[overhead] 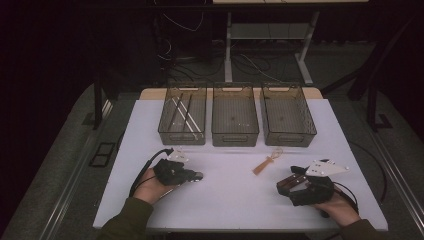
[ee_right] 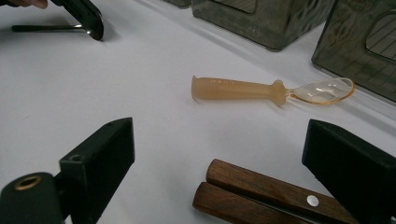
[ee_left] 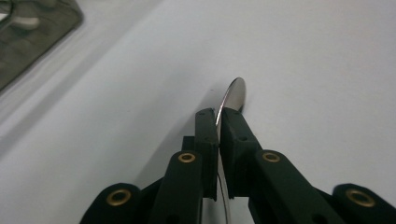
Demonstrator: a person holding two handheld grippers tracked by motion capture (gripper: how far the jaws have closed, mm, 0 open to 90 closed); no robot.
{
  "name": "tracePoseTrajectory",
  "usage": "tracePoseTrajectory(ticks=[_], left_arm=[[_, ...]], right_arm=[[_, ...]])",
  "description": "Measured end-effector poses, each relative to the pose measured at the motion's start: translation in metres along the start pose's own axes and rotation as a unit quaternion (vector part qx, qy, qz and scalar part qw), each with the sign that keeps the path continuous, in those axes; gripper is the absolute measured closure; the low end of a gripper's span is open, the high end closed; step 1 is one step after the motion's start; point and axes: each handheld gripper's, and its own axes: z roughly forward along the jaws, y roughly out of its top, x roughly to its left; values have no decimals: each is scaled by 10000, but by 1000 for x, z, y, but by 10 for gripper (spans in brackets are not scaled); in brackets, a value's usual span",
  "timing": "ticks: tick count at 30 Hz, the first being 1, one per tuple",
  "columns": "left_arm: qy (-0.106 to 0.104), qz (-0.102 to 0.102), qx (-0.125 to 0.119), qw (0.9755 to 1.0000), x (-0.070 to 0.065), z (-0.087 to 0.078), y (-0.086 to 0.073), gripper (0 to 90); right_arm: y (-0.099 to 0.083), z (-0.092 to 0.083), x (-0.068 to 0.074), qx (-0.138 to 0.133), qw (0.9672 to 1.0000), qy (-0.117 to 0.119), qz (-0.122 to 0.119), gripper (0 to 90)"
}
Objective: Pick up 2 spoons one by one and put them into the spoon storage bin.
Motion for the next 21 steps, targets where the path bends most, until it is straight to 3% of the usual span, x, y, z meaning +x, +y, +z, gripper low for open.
tracePoseTrajectory(ticks=[2, 3, 4, 13, 21], left_arm=[[-95, 40, 60, 9999, -1, 2, 0, 864], [-102, -37, 72, 9999, -2, 2, 0, 863], [-118, 41, 80, 9999, 0, 2, 0, 864], [-278, -149, 45, 9995, 3, 2, -1, 870], [-196, -381, -160, 9990, 5, -3, 1, 870]], right_arm=[[0, 0, 0, 3, 10000, -4, -3, 95], [0, 0, 0, 2, 10000, -4, 1, 95], [0, 0, 0, -4, 10000, -3, 3, 95], [0, 0, 0, -8, 10000, 4, 6, 95], [0, 0, 0, -4, 10000, 11, -5, 95]])
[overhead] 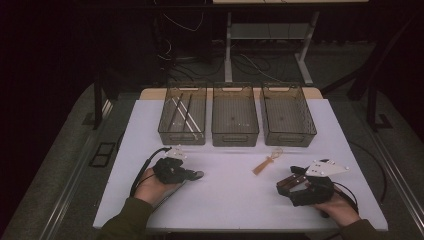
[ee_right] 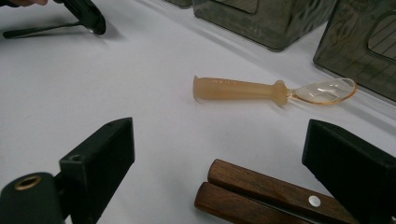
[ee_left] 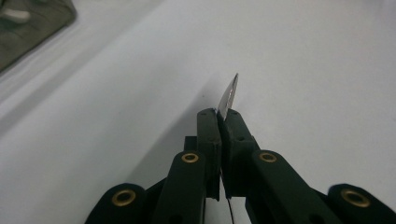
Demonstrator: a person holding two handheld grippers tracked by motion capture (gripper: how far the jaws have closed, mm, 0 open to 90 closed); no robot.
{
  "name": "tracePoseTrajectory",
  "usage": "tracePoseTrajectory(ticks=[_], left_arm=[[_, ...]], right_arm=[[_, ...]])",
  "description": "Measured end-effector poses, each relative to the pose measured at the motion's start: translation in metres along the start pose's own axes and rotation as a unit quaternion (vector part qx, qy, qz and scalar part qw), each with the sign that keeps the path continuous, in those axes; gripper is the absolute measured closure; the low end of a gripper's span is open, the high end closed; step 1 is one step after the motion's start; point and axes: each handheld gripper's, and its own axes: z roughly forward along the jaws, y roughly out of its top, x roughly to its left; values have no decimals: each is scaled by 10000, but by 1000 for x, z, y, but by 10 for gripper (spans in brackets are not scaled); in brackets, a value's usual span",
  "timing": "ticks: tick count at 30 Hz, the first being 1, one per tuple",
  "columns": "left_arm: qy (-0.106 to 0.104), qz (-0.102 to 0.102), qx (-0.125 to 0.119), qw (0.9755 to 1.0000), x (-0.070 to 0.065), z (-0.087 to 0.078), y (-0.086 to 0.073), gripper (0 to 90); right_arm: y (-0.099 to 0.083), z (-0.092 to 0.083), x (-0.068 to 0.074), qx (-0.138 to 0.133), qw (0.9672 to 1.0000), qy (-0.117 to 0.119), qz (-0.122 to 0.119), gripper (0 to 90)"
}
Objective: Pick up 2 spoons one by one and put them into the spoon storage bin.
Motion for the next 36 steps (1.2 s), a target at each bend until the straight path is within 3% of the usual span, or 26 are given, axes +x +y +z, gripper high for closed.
tracePoseTrajectory(ticks=[10, 17, 27, 36], left_arm=[[98, -107, -305, 9994, 2, -7, 4, 870], [104, -217, -621, 9978, 4, -14, 11, 870], [236, -205, -882, 9956, 8, -19, 27, 870], [286, -226, -1207, 9920, 18, -22, 49, 869]], right_arm=[[-1, 2, 1, -20, 10000, 33, 69, 95], [-1, 9, 8, 78, 9999, 106, -29, 95], [-2, 9, 7, 106, 9999, 72, -26, 95], [-1, 8, 8, 103, 9999, 43, -41, 95]])
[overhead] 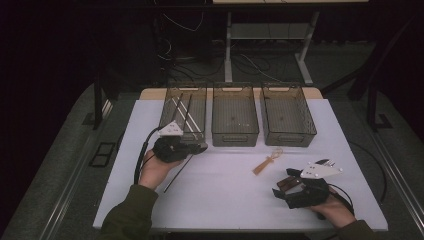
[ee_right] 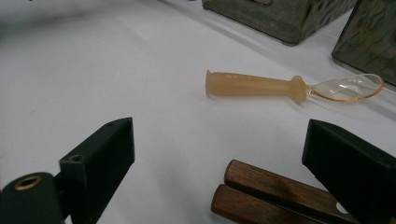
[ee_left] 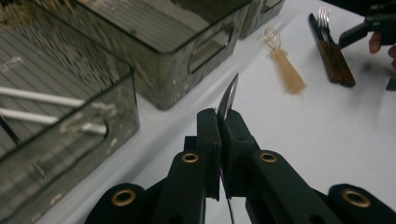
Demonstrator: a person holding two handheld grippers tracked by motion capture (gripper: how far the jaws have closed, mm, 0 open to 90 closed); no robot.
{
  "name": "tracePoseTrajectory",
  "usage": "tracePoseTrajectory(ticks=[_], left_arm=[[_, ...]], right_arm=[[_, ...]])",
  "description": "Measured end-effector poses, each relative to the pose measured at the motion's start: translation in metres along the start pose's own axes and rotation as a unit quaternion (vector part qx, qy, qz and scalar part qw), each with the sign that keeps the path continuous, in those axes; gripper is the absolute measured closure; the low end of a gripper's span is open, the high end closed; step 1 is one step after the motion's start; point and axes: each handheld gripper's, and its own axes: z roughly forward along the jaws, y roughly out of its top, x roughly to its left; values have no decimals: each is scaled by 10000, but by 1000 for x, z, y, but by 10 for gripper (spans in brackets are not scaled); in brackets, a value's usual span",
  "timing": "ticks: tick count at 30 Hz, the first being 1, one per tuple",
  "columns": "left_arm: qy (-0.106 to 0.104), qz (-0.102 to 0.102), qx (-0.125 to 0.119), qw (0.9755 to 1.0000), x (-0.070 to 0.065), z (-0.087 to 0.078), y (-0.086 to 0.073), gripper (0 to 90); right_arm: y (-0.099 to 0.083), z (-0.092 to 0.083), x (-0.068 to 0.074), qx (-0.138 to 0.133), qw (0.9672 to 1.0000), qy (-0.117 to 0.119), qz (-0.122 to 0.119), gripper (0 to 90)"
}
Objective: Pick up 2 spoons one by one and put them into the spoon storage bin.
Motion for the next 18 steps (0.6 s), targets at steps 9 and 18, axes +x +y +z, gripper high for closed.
tracePoseTrajectory(ticks=[9, 18], left_arm=[[71, -29, -236, 9997, 8, 9, 24, 869], [128, 12, -417, 9990, 18, 22, 55, 869]], right_arm=[[0, -4, 0, -58, 10000, -16, 24, 95], [1, -5, 0, -92, 10000, -24, 3, 95]])
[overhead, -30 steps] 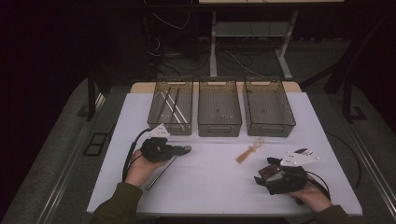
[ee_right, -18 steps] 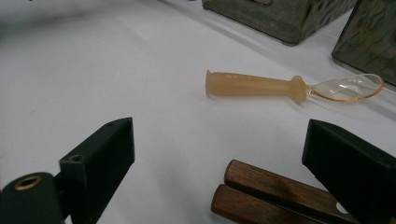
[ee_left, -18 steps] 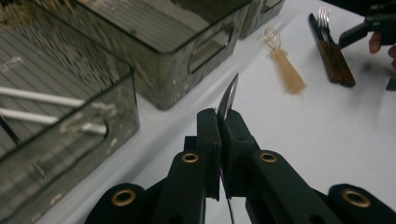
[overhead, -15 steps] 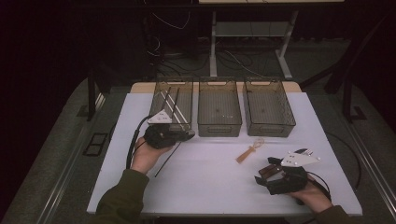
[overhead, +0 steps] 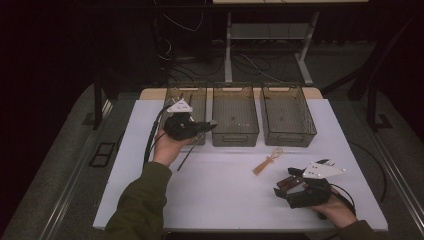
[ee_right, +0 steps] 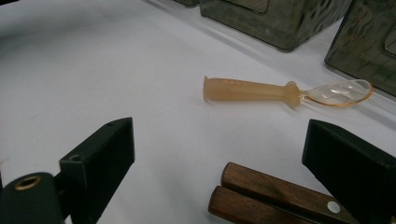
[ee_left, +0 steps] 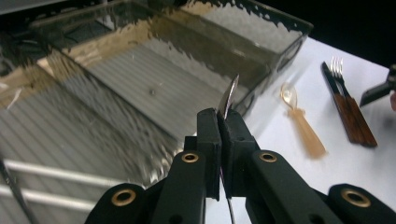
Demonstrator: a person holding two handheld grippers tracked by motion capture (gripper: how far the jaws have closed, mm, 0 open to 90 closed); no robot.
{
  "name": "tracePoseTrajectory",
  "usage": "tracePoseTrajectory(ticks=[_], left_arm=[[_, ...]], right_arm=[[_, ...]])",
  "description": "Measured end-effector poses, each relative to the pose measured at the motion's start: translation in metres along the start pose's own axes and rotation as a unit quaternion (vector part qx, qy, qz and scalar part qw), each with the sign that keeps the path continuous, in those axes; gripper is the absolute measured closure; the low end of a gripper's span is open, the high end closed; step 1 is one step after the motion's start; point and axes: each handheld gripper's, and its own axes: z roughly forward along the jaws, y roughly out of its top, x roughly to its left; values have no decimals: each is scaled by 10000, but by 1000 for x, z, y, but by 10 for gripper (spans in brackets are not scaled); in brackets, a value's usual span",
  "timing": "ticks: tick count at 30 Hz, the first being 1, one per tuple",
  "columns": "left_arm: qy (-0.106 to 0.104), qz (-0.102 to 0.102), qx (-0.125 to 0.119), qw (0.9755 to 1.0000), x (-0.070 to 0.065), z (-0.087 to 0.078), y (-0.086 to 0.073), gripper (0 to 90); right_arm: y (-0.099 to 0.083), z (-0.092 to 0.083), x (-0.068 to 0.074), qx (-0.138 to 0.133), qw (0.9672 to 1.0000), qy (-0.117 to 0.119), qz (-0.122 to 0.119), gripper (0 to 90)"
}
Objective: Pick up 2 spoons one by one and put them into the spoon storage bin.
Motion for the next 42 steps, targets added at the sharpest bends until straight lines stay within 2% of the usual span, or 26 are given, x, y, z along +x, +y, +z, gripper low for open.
tracePoseTrajectory(ticks=[8, 11, 16, 25, 34, 42], left_arm=[[52, 140, -186, 9997, 3, 16, 27, 870], [66, 232, -185, 9995, 3, 22, 36, 870], [99, 391, -275, 9988, 4, 32, 54, 870], [200, 535, -405, 9975, 8, 55, 81, 870], [254, 490, -401, 9977, 14, 84, 91, 870], [302, 441, -345, 9980, 19, 101, 95, 870]], right_arm=[[0, -1, -2, -60, 9999, 56, 87, 95], [0, -2, -3, -67, 9999, 50, 117, 95], [0, -3, -4, -92, 9999, 28, 128, 95], [0, -3, -4, -95, 9998, 32, 147, 95], [-1, -4, -4, -99, 9997, 22, 199, 95], [-1, -5, -5, -118, 9997, 41, 188, 95]])
